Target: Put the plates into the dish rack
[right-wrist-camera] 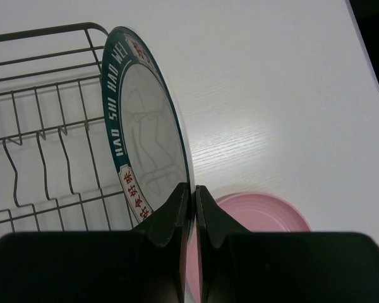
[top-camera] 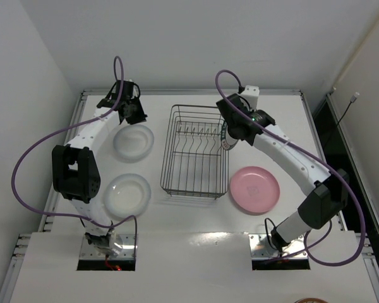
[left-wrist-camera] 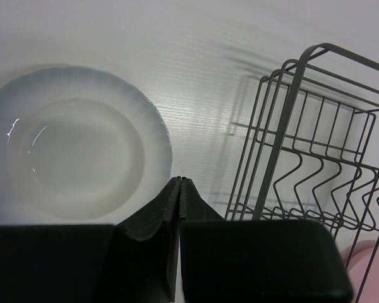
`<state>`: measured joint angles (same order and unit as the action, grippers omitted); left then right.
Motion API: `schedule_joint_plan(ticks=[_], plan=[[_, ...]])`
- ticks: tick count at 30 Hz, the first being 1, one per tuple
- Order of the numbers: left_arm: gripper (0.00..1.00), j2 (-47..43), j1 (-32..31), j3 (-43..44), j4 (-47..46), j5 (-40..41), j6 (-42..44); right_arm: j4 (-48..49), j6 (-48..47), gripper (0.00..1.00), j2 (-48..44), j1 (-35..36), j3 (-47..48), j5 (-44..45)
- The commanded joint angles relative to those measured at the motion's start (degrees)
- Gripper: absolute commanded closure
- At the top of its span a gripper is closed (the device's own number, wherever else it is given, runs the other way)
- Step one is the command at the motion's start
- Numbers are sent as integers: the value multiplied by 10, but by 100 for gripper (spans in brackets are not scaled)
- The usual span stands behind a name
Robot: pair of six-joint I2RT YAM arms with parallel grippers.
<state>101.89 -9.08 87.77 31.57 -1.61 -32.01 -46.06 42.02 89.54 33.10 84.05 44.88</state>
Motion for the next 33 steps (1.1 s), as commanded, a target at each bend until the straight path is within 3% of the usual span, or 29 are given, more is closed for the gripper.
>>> schedule_joint_plan(ticks=[1,17,24,26,28,33], plan=[[100,-3,-4,-1,-9,-5,-2,4,16,100,-14,6,23,38],[100,-3,-4,-1,-9,-5,-2,-26,10,100,82,40,105,21],[100,-3,-4,-1,-9,-5,-2,-20,5,92,93,53,116,2],[100,-3,-4,-1,-9,-5,-2,-20,-3,87,93,53,116,2],[100,-3,-4,-1,-9,-5,-2,-20,-11,71,82,53,116,-3],[100,-3,-4,-1,-4,-5,-2,12,-29,55,20,53,87,-21]])
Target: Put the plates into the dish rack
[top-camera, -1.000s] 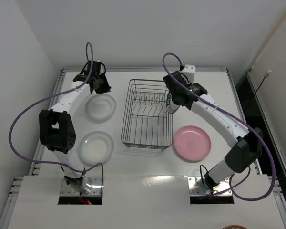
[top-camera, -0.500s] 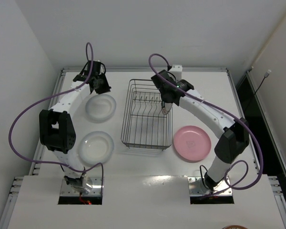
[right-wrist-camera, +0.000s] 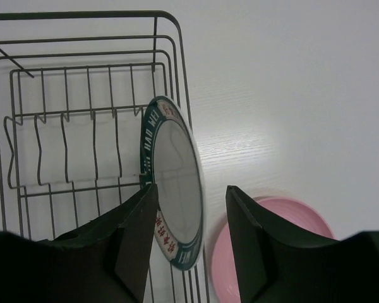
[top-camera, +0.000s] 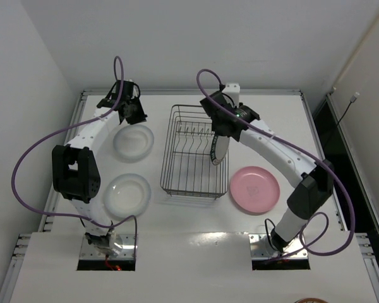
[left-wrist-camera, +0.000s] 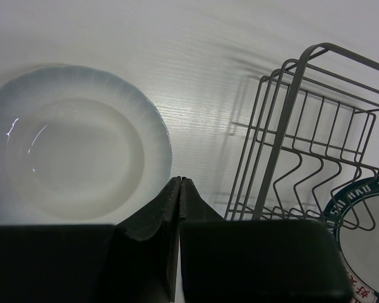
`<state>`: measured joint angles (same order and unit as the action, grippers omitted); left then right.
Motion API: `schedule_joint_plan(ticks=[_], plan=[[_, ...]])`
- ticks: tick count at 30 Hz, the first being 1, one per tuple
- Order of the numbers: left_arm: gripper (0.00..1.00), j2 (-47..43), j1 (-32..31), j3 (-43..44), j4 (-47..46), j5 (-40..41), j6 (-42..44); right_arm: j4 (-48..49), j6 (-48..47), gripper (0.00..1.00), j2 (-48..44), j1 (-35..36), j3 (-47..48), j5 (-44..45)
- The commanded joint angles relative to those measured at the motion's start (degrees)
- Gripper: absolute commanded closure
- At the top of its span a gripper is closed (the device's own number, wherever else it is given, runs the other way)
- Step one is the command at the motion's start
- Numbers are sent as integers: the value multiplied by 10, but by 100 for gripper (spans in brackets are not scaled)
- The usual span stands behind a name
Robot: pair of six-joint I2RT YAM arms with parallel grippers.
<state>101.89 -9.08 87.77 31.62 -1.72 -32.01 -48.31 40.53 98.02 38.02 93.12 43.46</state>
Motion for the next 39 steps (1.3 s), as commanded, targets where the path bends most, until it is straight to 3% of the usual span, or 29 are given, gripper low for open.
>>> schedule_joint_plan(ticks=[1,4,8,12,14,15,17,18,21,23,32,39], plan=[[100,-3,-4,-1,-4,-4,-2,40,-19,55,-77,4,-10,-14],[100,-3,-4,-1,-4,-4,-2,41,-33,52,-122,-10,-24,-8],[100,-3,-4,-1,-4,-4,-2,12,-78,31,-152,-48,-42,25],[100,-3,-4,-1,-4,-4,-2,-14,-85,22,-152,-133,-77,4],[100,-3,-4,5,-4,-4,-2,27,-122,22,-166,-209,-136,-95],[100,-3,-4,5,-4,1,-2,44,-135,23,-172,-244,-158,-196],[100,-3,-4,5,-4,7,-2,85,-156,26,-192,-350,-218,-291],[100,-8,-4,5,-4,7,-2,101,-162,28,-201,-382,-256,-386],[100,-8,-4,5,-4,7,-2,131,-162,28,-221,-456,-289,-510],[100,-3,-4,5,-4,12,-2,118,-149,27,-233,-464,-308,-535],[100,-23,-4,-12,-12,-4,-9,69,-108,24,-421,-483,-509,-479],[100,-24,-4,-7,-12,5,-9,45,-85,24,-514,-501,-565,-477]])
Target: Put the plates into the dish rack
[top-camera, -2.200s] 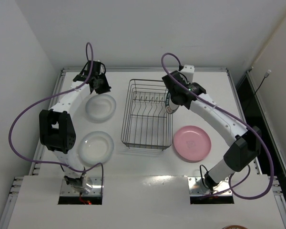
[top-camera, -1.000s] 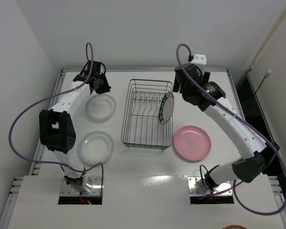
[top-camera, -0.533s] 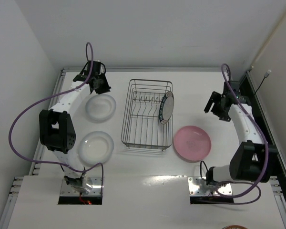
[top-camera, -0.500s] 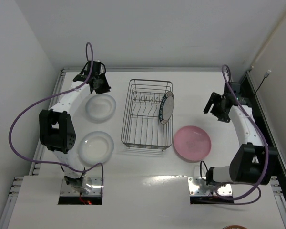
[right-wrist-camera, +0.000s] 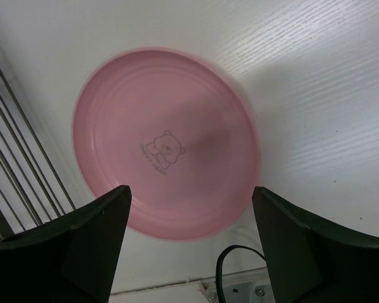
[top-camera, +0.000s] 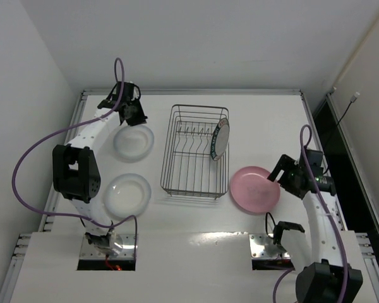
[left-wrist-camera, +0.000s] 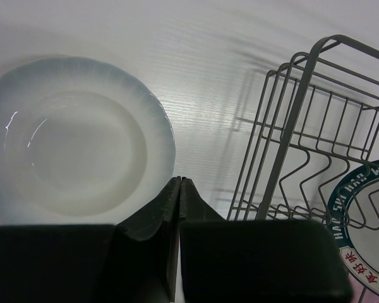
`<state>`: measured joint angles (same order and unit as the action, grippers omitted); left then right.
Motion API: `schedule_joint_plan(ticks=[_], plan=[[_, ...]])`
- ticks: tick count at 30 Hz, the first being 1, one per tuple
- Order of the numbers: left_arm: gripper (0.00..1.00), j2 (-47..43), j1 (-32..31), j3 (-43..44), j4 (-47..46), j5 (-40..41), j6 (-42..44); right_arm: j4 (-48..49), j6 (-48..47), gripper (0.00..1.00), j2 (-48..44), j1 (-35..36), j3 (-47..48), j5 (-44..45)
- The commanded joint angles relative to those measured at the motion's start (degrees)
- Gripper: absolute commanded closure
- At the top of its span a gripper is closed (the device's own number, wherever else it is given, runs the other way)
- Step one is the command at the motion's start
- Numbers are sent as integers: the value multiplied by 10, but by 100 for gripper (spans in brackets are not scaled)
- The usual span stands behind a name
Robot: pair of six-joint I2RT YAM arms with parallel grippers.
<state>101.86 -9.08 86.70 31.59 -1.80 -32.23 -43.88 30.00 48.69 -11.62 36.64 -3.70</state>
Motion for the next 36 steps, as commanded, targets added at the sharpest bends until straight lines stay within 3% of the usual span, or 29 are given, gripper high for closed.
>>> schedule_joint_plan(ticks=[1,6,14,22,27,34,36], plan=[[100,-31,-4,4,-12,11,-6,0,21,24,-21,-5,-5,-11],[100,-43,-4,-2,-12,11,-6,-14,54,24,-31,-10,-45,-50],[100,-48,-4,-2,-12,6,-6,93,104,27,-7,-28,-179,-132],[100,-48,-4,-2,-12,6,-12,190,134,64,28,-45,-204,-181],[100,-54,-4,-2,-12,1,-12,203,140,99,52,-50,-199,-199],[100,-48,-4,-2,-12,-5,-12,210,140,100,52,-55,-193,-194],[100,-48,-4,-2,-12,-10,-12,216,140,89,68,-55,-193,-200]])
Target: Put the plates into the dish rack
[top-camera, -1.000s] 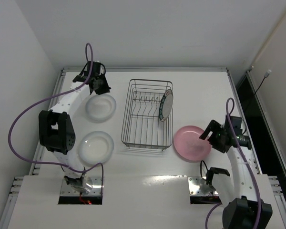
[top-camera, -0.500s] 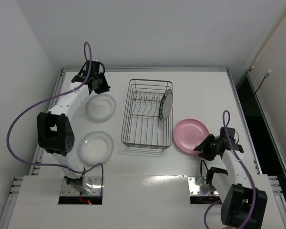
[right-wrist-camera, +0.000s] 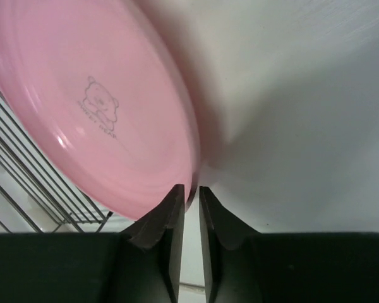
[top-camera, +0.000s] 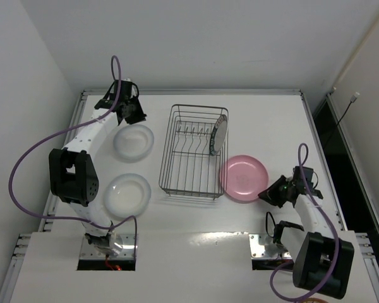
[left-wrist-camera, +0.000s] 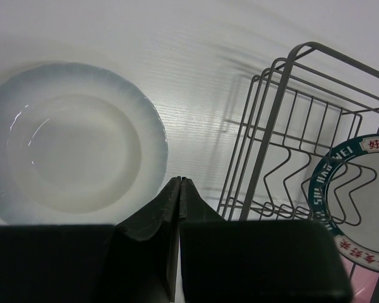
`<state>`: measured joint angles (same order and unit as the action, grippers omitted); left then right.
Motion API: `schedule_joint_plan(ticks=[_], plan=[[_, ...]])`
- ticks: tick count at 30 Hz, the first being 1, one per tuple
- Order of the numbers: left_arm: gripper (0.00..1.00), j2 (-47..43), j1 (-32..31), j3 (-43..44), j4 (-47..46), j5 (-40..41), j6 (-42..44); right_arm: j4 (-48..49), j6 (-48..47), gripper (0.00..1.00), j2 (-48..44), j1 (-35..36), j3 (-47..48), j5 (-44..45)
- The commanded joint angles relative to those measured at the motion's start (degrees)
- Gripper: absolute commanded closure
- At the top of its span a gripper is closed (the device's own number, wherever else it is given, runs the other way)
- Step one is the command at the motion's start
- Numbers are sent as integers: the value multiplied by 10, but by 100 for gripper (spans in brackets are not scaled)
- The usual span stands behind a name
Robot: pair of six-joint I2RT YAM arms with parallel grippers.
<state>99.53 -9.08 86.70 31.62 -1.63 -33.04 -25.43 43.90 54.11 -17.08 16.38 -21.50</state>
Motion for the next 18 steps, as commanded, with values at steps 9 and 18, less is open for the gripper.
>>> schedule_joint_plan(ticks=[9,18], plan=[[100,-20,-4,-2,-12,-12,-4,73,7,72,40,5,-2,-23],[100,-20,-4,-2,-12,-17,-4,112,18,65,102,5,10,-55]])
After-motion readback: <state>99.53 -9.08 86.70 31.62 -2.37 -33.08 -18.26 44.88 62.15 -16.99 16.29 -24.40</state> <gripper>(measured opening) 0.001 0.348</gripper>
